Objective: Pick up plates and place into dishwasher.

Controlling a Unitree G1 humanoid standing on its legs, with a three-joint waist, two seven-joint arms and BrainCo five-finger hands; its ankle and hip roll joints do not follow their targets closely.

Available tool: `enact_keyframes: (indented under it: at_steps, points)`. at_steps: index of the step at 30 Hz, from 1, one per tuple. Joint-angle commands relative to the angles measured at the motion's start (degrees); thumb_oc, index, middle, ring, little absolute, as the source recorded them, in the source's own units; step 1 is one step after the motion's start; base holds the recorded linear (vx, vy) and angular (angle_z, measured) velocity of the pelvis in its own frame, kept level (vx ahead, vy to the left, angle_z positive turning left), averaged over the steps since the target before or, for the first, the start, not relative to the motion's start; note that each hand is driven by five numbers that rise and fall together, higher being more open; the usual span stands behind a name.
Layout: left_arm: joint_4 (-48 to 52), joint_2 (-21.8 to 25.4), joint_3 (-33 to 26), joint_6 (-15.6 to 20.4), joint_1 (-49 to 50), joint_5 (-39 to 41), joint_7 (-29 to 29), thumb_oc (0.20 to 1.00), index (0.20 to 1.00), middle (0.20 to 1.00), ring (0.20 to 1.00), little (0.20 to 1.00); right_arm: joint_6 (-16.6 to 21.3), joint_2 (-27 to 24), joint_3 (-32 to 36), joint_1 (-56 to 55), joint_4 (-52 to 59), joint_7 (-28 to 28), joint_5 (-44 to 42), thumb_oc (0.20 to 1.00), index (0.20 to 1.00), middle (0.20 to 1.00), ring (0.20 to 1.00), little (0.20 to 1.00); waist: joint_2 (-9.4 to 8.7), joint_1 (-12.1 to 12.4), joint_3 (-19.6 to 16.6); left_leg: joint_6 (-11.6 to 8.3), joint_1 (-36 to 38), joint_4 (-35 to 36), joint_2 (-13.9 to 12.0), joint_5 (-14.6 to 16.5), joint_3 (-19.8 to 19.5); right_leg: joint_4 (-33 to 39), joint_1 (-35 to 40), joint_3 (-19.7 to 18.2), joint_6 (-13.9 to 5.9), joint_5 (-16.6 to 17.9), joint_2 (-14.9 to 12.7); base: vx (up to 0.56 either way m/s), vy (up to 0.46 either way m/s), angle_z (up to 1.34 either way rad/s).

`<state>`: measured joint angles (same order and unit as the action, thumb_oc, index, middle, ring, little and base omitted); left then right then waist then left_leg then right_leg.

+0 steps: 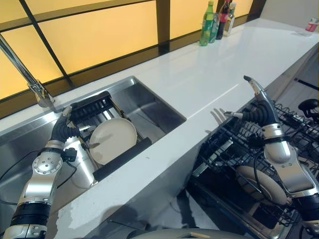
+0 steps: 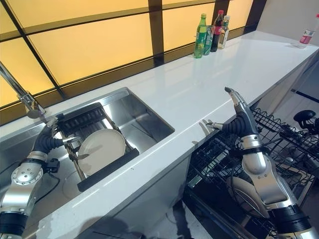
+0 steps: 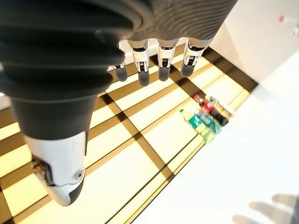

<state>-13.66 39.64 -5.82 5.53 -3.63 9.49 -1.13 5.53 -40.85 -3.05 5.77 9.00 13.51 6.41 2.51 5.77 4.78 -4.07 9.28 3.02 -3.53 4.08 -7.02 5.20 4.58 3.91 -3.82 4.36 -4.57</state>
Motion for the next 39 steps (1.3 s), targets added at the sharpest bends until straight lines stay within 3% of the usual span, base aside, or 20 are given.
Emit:
enact_keyframes:
  at_steps: [1, 7, 15, 20, 25, 31, 35, 39]
  points:
    - [-2.43, 3.75, 3.69, 2.49, -7.34, -2.38, -0.1, 1.0, 1.0, 1.0, 1.0, 1.0, 3.54, -1.65, 1.18, 0.43, 6.4, 0.24, -3.6, 1.0, 1.0, 1.0, 1.0, 1.0, -0.91, -0.78, -2.95, -3.73, -6.73, -1.56, -2.43, -4.38, 0.82, -7.3, -1.02, 0.83, -6.3, -6.98, -5.33, 0.12, 0.167, 0.05]
    - [-2.91, 3.94, 4.7, 1.35, -6.77, -4.41, -0.83, 1.0, 1.0, 1.0, 1.0, 1.0, 2.73, -1.76, 1.36, -0.68, 6.07, -0.43, -4.15, 1.0, 1.0, 1.0, 1.0, 1.0, -1.4, -1.94, -1.72, -3.14, -6.79, -3.27, -1.33, -2.62, 1.49, -9.2, -3.08, -0.46, -7.85, -6.49, -7.62, 0.14, 0.161, 0.03]
    - [-9.31, 7.54, 6.2, 1.09, -10.05, -8.75, -8.65, 1.0, 1.0, 1.0, 1.0, 1.0, 3.53, -4.82, 2.66, -2.82, 6.05, -0.47, -6.5, 1.0, 1.0, 1.0, 1.0, 1.0, -2.52, -4.41, 0.52, -2.11, -8.53, -7.23, 0.33, -0.54, 2.03, -13.15, -6.41, -4.2, -10.08, -6.52, -9.41, 0.11, 0.117, -0.04]
    - [-12.47, 9.2, 7.55, 0.54, -13.32, -11.45, -10.56, 1.0, 1.0, 1.0, 1.0, 1.0, 3.41, -5.79, 2.0, -1.86, 5.17, 0.0, -6.99, 1.0, 1.0, 1.0, 1.0, 1.0, -2.69, -5.01, 1.94, -2.08, -10.63, -10.51, 0.93, 0.69, 2.32, -14.79, -7.95, -5.81, -10.88, -6.55, -10.27, 0.05, 0.063, -0.05]
    - [-15.47, 11.93, 9.43, -1.83, -16.04, -16.43, -12.72, 1.0, 1.0, 1.0, 1.0, 1.0, 3.23, -7.43, 2.1, -0.51, 4.28, 0.55, -7.58, 1.0, 1.0, 1.0, 1.0, 1.0, -2.98, -5.78, 4.86, -2.46, -14.83, -15.81, 1.12, 2.52, 2.44, -18.33, -11.29, -7.83, -11.18, -7.31, -10.82, 0.02, 0.064, -0.09]
    - [-20.47, 14.4, 13.89, -2.88, -22.01, -14.45, -15.01, 1.0, 1.0, 1.0, 1.0, 1.0, 3.24, -9.01, -0.3, 4.16, 3.67, 3.96, -6.86, 1.0, 1.0, 1.0, 1.0, 1.0, -3.6, -6.72, 10.35, -2.62, -21.9, -21.18, 2.04, 2.99, 2.65, -21.32, -17.08, -10.26, -11.18, -6.57, -11.09, -0.15, 0.071, -0.13]
    - [-23.06, 14.28, 15.94, -3.92, -25.11, -12.52, -12.13, 1.0, 1.0, 1.0, 1.0, 1.0, 2.31, -9.54, -1.72, 6.98, 3.64, 4.94, -6.22, 1.0, 1.0, 1.0, 1.0, 1.0, -3.8, -6.96, 12.44, -2.52, -24.56, -22.84, 2.32, 2.95, 3.0, -22.04, -19.12, -11.06, -11.18, -6.18, -11.08, -0.12, 0.077, -0.09]
    - [-24.83, 14.69, 18.47, -7.63, -25.27, -12.16, -1.42, 1.0, 1.0, 1.0, 1.0, 1.0, 2.03, -10.65, -1.56, 7.33, 4.23, 5.01, -6.57, 1.0, 1.0, 1.0, 1.0, 1.0, -3.71, -7.22, 13.41, -2.17, -25.3, -23.24, 2.65, 2.77, 3.46, -22.29, -19.36, -11.37, -11.18, -6.27, -10.9, -0.02, 0.08, -0.1]
